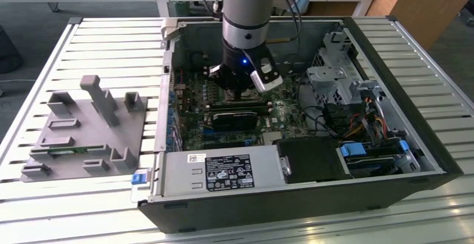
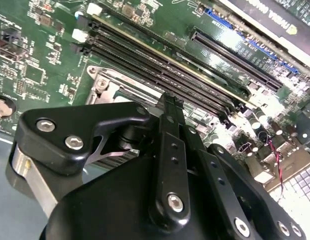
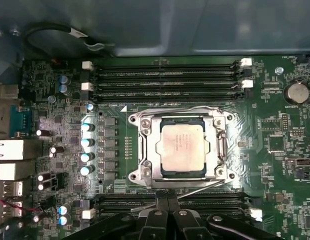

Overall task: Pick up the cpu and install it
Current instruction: 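Install the second cpu locking lever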

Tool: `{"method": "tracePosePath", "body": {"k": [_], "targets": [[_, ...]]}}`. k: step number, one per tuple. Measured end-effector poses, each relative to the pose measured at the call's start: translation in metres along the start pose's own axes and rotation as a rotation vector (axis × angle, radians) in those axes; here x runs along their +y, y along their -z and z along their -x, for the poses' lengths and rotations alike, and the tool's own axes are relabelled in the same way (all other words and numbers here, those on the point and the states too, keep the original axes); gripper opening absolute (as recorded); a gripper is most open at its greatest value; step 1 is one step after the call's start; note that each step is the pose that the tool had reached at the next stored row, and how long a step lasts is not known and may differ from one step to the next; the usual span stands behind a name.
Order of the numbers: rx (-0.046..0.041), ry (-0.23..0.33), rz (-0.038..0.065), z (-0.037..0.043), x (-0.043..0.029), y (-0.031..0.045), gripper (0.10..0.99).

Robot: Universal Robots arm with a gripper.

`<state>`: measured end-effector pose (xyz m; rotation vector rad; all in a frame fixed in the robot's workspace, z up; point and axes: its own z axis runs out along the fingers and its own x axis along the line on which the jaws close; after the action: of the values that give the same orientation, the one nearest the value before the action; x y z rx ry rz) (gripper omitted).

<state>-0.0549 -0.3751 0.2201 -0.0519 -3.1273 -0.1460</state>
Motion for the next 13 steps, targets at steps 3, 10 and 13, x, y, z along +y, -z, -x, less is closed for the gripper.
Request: {"method": "tracePosePath", "body": {"k": [3,10,13], "targets": [[0.0001,0.000,0.000,-0.0017,-0.0006,-0.0051,0.110],[0.0002,0.000,0.007,-0.0022,-0.0015,-0.0118,0.110],[0.0001,0.000,0.013,-0.0053,-0.0039,-0.0119,0.110]]}}
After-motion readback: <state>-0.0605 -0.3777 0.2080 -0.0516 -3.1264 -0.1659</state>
